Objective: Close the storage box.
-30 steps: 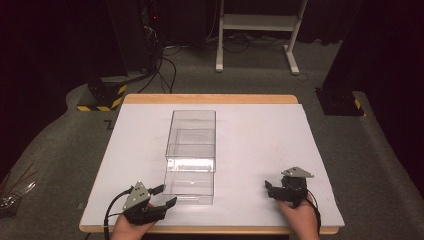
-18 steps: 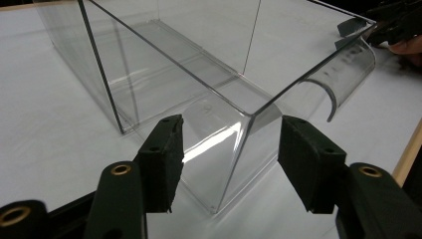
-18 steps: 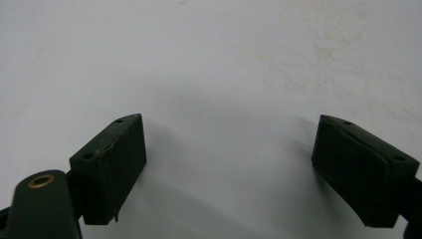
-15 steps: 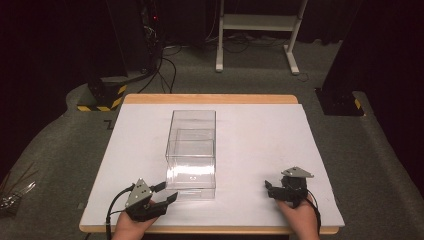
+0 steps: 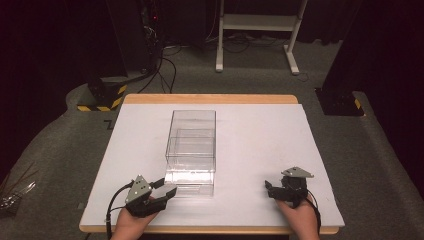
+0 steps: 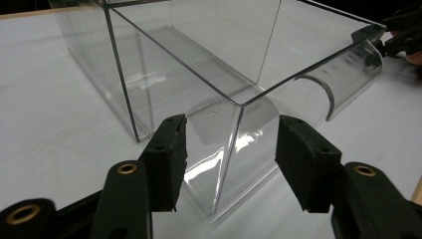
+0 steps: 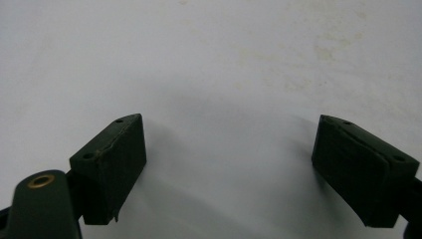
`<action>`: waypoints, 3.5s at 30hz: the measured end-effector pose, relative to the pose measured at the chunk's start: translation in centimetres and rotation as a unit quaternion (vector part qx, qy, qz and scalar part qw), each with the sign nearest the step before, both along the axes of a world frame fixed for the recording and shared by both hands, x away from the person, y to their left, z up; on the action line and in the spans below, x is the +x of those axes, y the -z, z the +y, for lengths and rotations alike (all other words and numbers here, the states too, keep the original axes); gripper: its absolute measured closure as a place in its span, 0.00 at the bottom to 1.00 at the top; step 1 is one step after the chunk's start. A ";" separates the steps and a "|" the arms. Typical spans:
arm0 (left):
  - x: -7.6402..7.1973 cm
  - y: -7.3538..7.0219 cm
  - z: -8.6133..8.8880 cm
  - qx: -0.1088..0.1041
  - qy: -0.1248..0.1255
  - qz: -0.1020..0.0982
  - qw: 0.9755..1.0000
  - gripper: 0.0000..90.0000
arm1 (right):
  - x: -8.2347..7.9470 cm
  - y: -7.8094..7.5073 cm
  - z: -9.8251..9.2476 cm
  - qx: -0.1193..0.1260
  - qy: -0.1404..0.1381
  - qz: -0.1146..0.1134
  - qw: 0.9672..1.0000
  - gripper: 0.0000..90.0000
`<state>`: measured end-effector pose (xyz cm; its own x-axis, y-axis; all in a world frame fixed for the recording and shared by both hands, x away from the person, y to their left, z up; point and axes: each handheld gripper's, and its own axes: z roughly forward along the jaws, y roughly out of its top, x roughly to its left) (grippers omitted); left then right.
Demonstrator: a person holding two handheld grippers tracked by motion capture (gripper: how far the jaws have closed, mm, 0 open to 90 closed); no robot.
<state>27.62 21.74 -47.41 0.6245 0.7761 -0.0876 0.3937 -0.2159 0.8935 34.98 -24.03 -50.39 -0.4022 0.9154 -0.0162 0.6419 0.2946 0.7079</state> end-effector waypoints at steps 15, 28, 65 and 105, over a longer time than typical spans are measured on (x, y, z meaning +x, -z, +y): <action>0.8 0.3 0.2 0.002 -0.005 -0.001 1.000 0.57 | 0.0 0.0 0.0 0.000 0.000 0.000 1.000 0.15; 1.5 0.2 0.1 0.009 -0.009 -0.004 1.000 0.58 | 0.0 0.0 0.0 0.000 0.000 0.000 1.000 0.15; 5.2 0.5 -1.5 0.016 -0.090 0.010 0.996 0.15 | 0.0 0.0 0.0 0.001 0.000 0.000 1.000 0.15; 9.6 2.0 -1.9 -0.006 -0.126 0.033 0.991 0.33 | 0.0 0.0 0.0 0.002 0.000 0.001 1.000 0.15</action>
